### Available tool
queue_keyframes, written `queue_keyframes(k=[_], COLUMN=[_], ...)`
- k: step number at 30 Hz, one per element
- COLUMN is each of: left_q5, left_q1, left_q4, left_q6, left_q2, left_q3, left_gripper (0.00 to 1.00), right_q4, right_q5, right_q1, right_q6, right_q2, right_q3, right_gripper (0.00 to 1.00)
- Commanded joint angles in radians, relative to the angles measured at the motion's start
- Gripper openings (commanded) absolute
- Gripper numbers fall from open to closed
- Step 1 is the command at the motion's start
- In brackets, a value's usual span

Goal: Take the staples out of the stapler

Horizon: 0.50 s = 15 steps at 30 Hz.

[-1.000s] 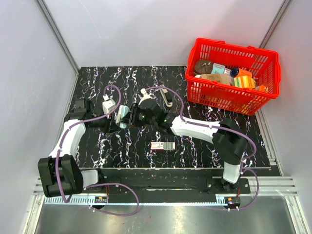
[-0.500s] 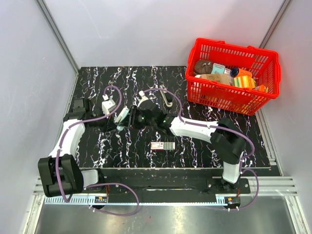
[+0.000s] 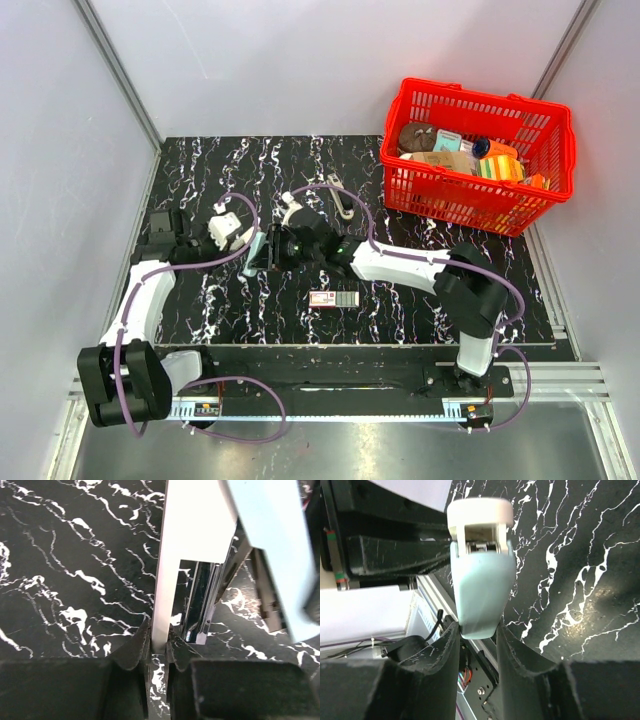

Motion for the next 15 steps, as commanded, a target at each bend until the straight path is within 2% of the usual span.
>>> queue_keyframes(k=[1,7,15], left_q5=[-0.104,-0.110,-0.131], left_q1=[0.014,0.014,0.014], left_q4=[0.216,0.253,0.298], left_q6=[0.002,0.005,0.054], left_q2=[-0.022,-0.002,-0.013], left_q3=[0.004,-0.009,0.002], left_gripper=[0.00,0.00,0.00], right_q4=[-0.106,-0.131,-0.282], right_q5=[-0.091,-0.091,-0.088], right_q1=[0.010,0.010,0.024], right_q6=[-0.084,-0.118,-0.253], right_q2=[-0.062,-0.099,-0.109], right_q3=[-0.010,-0.044,-0.011], right_gripper=[0.00,0.00,0.00])
